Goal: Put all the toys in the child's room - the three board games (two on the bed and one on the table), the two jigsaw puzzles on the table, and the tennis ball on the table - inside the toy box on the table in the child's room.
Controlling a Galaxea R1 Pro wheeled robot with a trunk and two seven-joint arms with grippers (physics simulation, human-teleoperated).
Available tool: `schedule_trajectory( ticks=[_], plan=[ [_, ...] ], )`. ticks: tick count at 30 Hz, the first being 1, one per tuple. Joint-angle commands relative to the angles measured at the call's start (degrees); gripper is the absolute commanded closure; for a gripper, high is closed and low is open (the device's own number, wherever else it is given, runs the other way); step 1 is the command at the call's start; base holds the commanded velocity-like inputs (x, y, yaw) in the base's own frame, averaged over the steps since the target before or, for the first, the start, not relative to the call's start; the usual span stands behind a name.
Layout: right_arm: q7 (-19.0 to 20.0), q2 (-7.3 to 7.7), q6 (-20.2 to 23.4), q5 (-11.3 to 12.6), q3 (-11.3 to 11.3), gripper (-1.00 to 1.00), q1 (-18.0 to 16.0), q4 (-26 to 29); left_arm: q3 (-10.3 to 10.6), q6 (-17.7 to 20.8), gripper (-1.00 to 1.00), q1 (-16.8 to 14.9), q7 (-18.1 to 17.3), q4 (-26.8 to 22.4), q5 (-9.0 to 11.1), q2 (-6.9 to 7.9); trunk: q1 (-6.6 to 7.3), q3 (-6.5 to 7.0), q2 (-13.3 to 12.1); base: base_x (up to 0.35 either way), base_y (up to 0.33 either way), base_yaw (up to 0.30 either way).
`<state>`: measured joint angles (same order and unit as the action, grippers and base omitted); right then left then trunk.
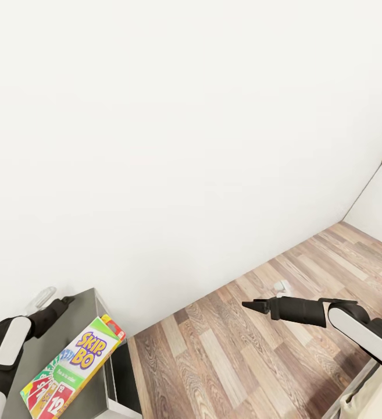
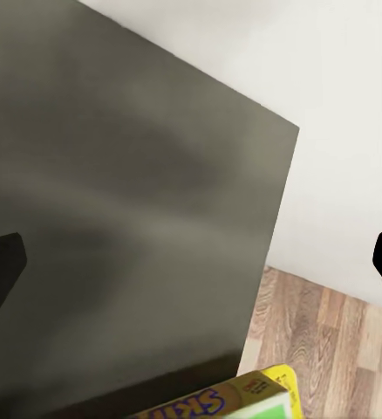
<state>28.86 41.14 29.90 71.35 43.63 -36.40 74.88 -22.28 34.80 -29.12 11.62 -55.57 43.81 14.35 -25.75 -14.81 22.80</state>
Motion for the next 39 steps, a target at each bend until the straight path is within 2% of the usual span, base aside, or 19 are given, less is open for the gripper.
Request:
schedule_trajectory(
  ticks=[1, 9, 11, 12, 14, 17, 19, 22, 24, 25, 26, 27, 29, 30, 32, 33, 35, 39],
  plan=[
    [0.0, 0.02, 0.2, 0.5, 0.1, -1.00, -0.1, 0.0, 0.0, 0.3, -1.00, 0.0, 0.5, -0.4, 0.7, -0.01, -0.04, -0.11, 0.1, 0.000, 0.000, 0.000],
    [0.0, -0.56, 0.2, 0.4, 0.1, -1.00, -0.1, 0.0, 0.1, 1.0, -1.00, 1.0, 0.4, -4.2, 1.1, -0.40, -0.04, -0.11, 0.1, 0.000, 0.000, 0.000],
    [0.0, -0.77, 0.2, 0.4, 0.2, -1.00, -0.1, 0.0, 0.2, 1.8, -1.00, 2.0, 0.4, -7.2, 1.2, -0.89, -0.04, -0.11, 0.1, 0.000, 0.000, 0.000],
    [0.0, -0.77, 0.2, 0.4, 0.2, -1.00, -0.1, 0.0, 0.2, 1.8, -1.00, 2.0, 0.4, -7.2, 1.2, -0.89, -0.04, -0.11, 0.1, 0.000, 0.000, 0.000],
    [-0.1, -0.97, 0.2, 0.4, 0.2, -1.00, -0.1, 0.0, 0.2, 3.0, -1.00, 3.2, 0.4, -10.9, 1.2, -1.88, -0.04, -0.11, 0.1, 0.000, 0.000, 0.000],
    [-0.2, -1.15, 0.2, 0.3, 0.2, -1.00, -0.1, 0.0, 0.3, 3.6, -1.00, 3.9, 0.4, -12.9, 1.2, -2.54, -0.04, -0.11, 0.1, 0.000, 0.000, 0.000],
    [-0.4, -1.64, 0.2, 0.3, 0.2, -1.00, -0.1, -0.1, 0.4, 5.0, -1.00, 5.3, 0.5, -16.6, 1.2, -4.12, -0.04, -0.11, 0.1, 0.000, 0.000, 0.000],
    [-0.5, -1.93, 0.2, 0.3, 0.2, -1.00, -0.1, -0.2, 0.5, 5.9, -1.00, 6.0, 0.6, -18.4, 1.2, -5.00, -0.04, -0.11, 0.1, 0.000, 0.000, 0.000],
    [-0.7, -2.54, 0.3, 0.3, 0.2, -1.00, -0.1, -0.5, 0.7, 7.9, -1.00, 7.6, 0.7, -21.8, 1.0, -6.90, -0.04, -0.11, 0.1, 0.000, 0.000, 0.000],
    [-0.7, -2.54, 0.3, 0.3, 0.2, -1.00, -0.1, -0.5, 0.7, 7.9, -1.00, 7.6, 0.7, -21.8, 1.0, -6.90, -0.04, -0.11, 0.1, 0.000, 0.000, 0.000],
    [-0.7, -2.82, 0.3, 0.3, 0.2, -1.00, -0.1, -0.6, 0.8, 8.8, -1.00, 8.4, 0.8, -23.5, 0.9, -7.82, -0.04, -0.11, 0.1, 0.000, 0.000, 0.000],
    [-0.7, -2.82, 0.3, 0.3, 0.2, -1.00, -0.1, -0.6, 0.8, 8.8, -1.00, 8.4, 0.8, -23.5, 0.9, -7.82, -0.04, -0.11, 0.1, 0.000, 0.000, 0.000],
    [-0.8, -3.26, 0.3, 0.3, 0.2, -1.00, -0.1, -0.7, 1.1, 10.0, -1.00, 10.0, 0.8, -26.9, 0.8, -9.55, -0.04, -0.11, 0.1, 0.000, 0.000, 0.000],
    [-0.8, -3.26, 0.3, 0.3, 0.2, -1.00, -0.1, -0.7, 1.1, 10.0, -1.00, 10.0, 0.8, -26.9, 0.8, -9.55, -0.04, -0.11, 0.1, 0.000, 0.000, 0.000],
    [-0.8, -3.56, 0.4, 0.3, 0.1, -1.00, -0.1, -0.8, 1.4, 11.0, -1.00, 11.5, 0.9, -30.2, 0.8, -10.97, -0.04, -0.11, 0.1, 0.000, 0.000, 0.000],
    [-0.8, -3.56, 0.4, 0.3, 0.1, -1.00, -0.1, -0.8, 1.4, 11.0, -1.00, 11.5, 0.9, -30.2, 0.8, -10.97, -0.04, -0.11, 0.1, 0.000, 0.000, 0.000],
    [-0.8, -3.77, 0.5, 0.3, 0.1, -1.00, -0.1, -0.9, 2.1, 11.7, -1.00, 12.9, 0.9, -32.5, 0.8, -12.19, -0.04, -0.11, 0.1, 0.000, 0.000, 0.000],
    [-0.8, -3.90, 0.6, 0.3, 0.1, -1.00, -0.1, -1.0, 3.4, 12.1, -1.00, 13.8, 0.9, -33.9, 0.8, -13.17, -0.04, -0.11, 0.1, 0.000, 0.000, 0.000]
  ],
)
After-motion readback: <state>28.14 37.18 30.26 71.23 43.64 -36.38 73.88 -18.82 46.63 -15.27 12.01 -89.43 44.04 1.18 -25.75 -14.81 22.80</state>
